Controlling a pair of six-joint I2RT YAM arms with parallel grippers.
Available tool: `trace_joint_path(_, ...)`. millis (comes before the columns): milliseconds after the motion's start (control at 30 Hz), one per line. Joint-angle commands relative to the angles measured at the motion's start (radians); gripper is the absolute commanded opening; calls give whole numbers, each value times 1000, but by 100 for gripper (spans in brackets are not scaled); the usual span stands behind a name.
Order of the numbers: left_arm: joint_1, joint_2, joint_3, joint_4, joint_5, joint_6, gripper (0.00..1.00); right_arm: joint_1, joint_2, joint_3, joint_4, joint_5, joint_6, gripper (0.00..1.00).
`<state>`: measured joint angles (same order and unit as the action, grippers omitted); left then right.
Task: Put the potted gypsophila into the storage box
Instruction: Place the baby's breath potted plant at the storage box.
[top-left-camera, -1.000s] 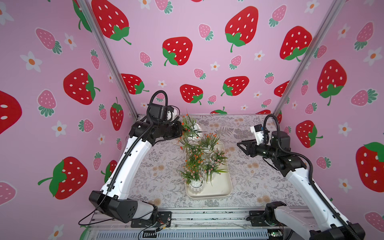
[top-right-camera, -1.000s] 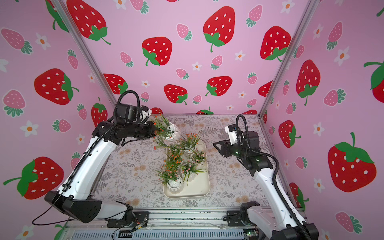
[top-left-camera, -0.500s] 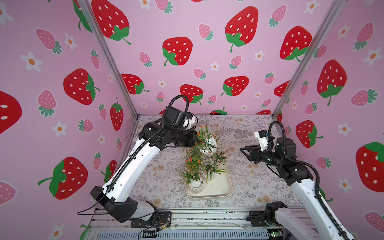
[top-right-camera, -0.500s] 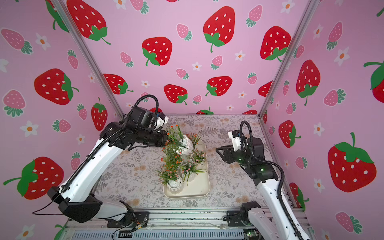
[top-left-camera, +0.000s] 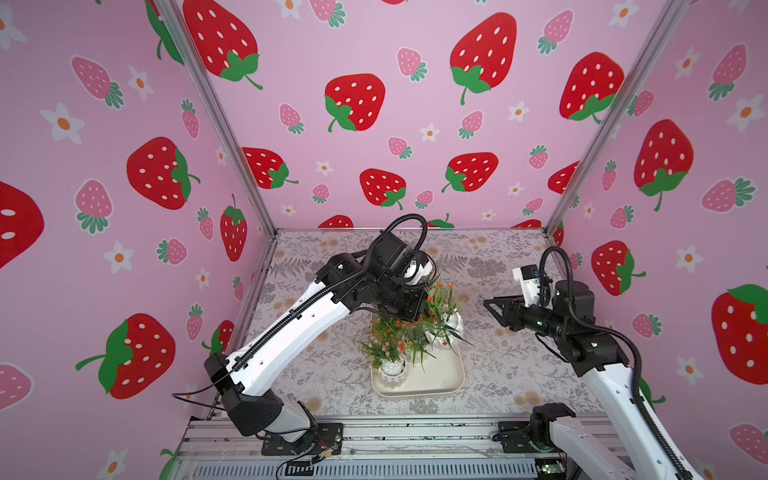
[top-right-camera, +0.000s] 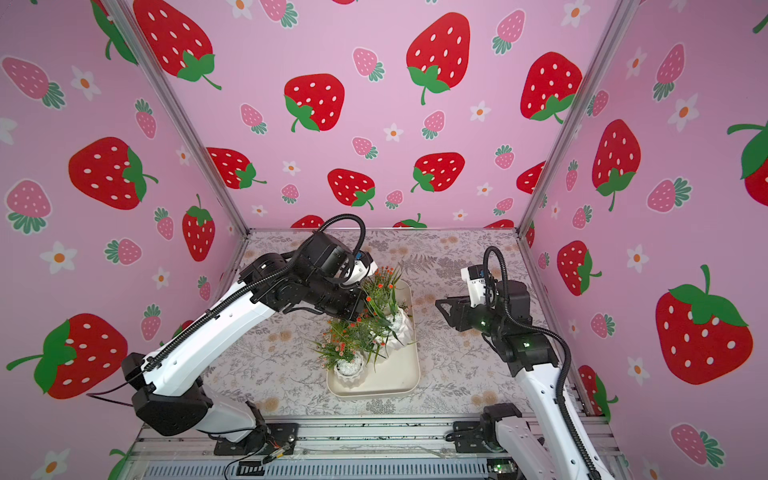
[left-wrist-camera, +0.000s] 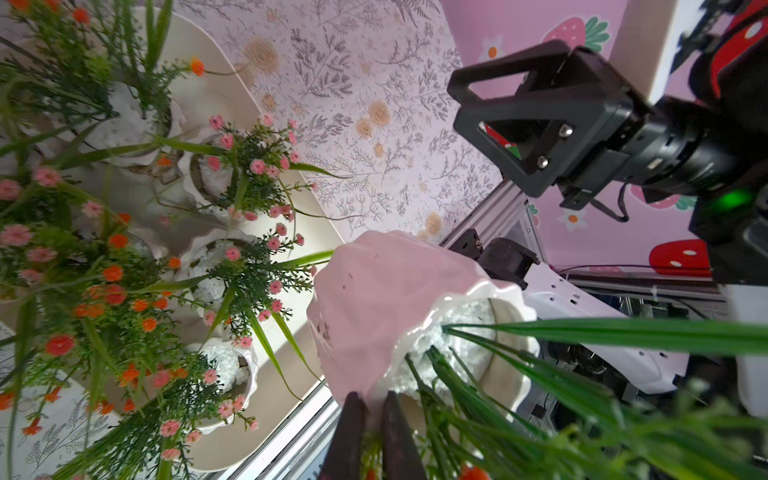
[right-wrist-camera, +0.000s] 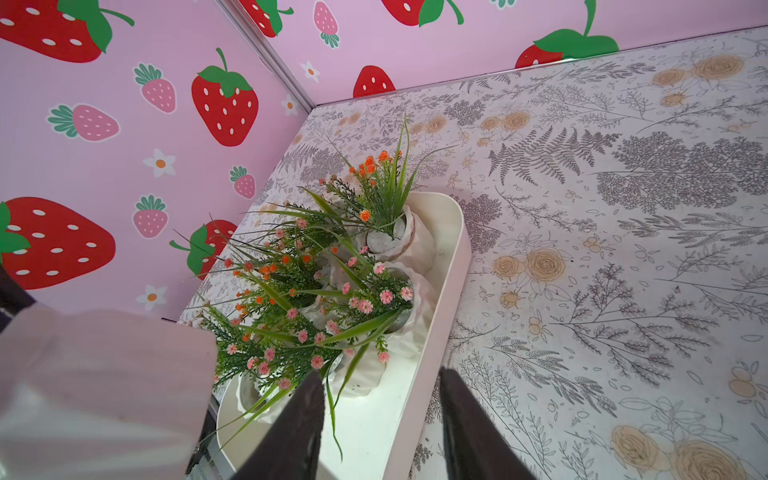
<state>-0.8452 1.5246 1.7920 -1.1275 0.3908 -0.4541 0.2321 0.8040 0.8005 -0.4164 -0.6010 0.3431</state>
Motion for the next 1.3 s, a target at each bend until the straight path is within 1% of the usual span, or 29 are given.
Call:
trace_joint_path(0,-32,-1,20,22,60,18,0,-10,-17,-11,-10,6,10,47)
trace_joint_path(167,-76,16,-35,43,68,44,0,-14,-23,-13,-10,9,14,47)
trace_joint_path(300,-84,14,-99,86,71,40,0,-14,-27,-10,-8,10,16,47)
trace_joint_path(467,-90,26,-145,101,66,54,0,-16,-31,-14,-9,13,17,47)
trace_joint_path(567,-94,34,-174,125,52,58,0,-16,-31,-20,-9,12,16,47)
trace_joint_path(700,-97,45,-213,162,-4,55,0,-16,-32,-27,-5,12,13,47)
trace_joint_path(833,-101,67,-230,179,-11,68,0,-17,-32,-29,-5,13,6,47)
trace_joint_path(967,-115,92,-253,194,-52,107,0,-17,-28,-33,-5,13,-2,47)
trace_joint_path(1267,-117,132,-320,217,-94,112,0,-20,-12,-43,-2,11,-9,47)
